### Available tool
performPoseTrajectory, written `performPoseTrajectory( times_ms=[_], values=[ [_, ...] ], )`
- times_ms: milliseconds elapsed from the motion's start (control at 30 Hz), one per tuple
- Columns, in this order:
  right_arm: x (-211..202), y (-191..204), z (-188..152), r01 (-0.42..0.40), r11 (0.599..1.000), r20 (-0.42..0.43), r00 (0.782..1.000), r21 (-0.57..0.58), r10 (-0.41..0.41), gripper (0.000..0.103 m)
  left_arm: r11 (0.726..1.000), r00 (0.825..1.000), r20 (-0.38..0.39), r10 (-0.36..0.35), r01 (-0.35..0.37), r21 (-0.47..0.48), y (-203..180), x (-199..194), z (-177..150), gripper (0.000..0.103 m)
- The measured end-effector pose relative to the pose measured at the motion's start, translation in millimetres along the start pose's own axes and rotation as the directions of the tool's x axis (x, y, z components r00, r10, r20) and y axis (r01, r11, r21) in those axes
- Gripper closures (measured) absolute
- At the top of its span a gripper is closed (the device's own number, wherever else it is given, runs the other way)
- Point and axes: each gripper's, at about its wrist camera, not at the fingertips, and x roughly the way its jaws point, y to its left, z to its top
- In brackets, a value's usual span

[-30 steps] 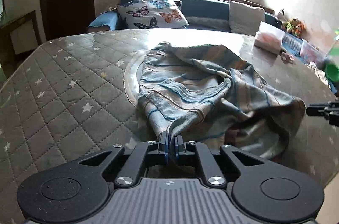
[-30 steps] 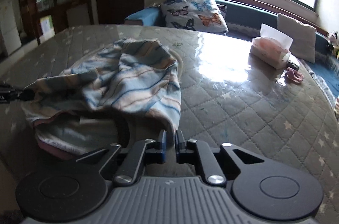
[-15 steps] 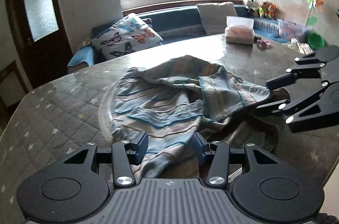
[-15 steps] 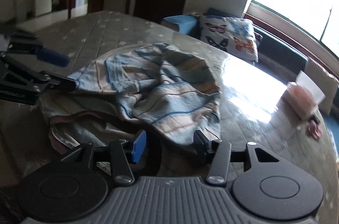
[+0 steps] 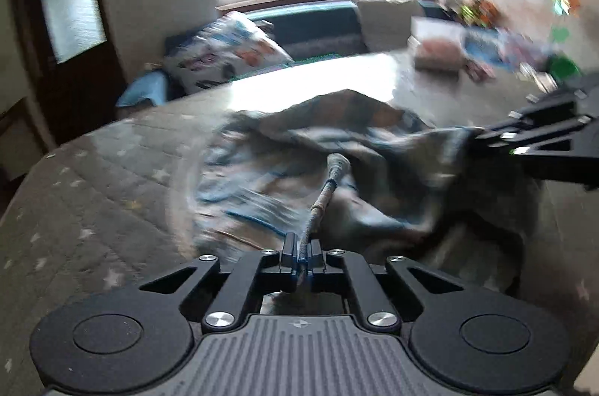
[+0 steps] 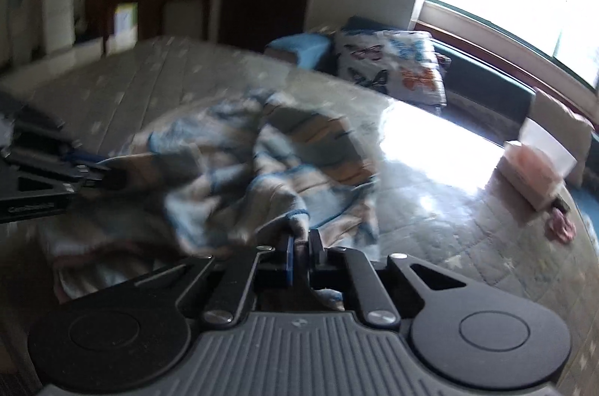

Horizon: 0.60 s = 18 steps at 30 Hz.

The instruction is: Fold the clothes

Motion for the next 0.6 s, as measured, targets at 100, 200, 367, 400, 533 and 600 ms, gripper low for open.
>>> performPoseTrajectory(
  times_ms=[100,200,367,400,533,600],
  values=[
    [-13,-25,1,0.042,0.993,0.038,0.998,0.106,-0.046,0.098,0.994,0.998,0.017,0.059,-0.057,-0.093,24,-13,0,0.099],
    [-27,-47,-5,0.089,0.977,0.055,0.993,0.196,-0.102,0.098,0.974,0.992,0.003,0.128,-0.125,-0.190,50,-24,-8,0.100],
    [-54,-84,-33,0.147,0.915,0.048,0.983,0.376,-0.178,0.098,0.922,0.980,-0.046,0.193,-0.197,-0.333,81,-41,-31,0.100],
    [-57,-90,-42,0.151,0.901,0.038,0.983,0.408,-0.182,0.098,0.909,0.977,-0.057,0.205,-0.212,-0.360,87,-45,-36,0.100],
    [-64,-103,-73,0.149,0.842,-0.010,0.986,0.519,-0.168,0.099,0.877,0.975,-0.090,0.203,-0.222,-0.426,100,-58,-55,0.101],
    [-66,-104,-87,0.155,0.819,-0.035,0.986,0.552,-0.163,0.099,0.869,0.976,-0.101,0.192,-0.217,-0.444,104,-64,-62,0.101]
  ],
)
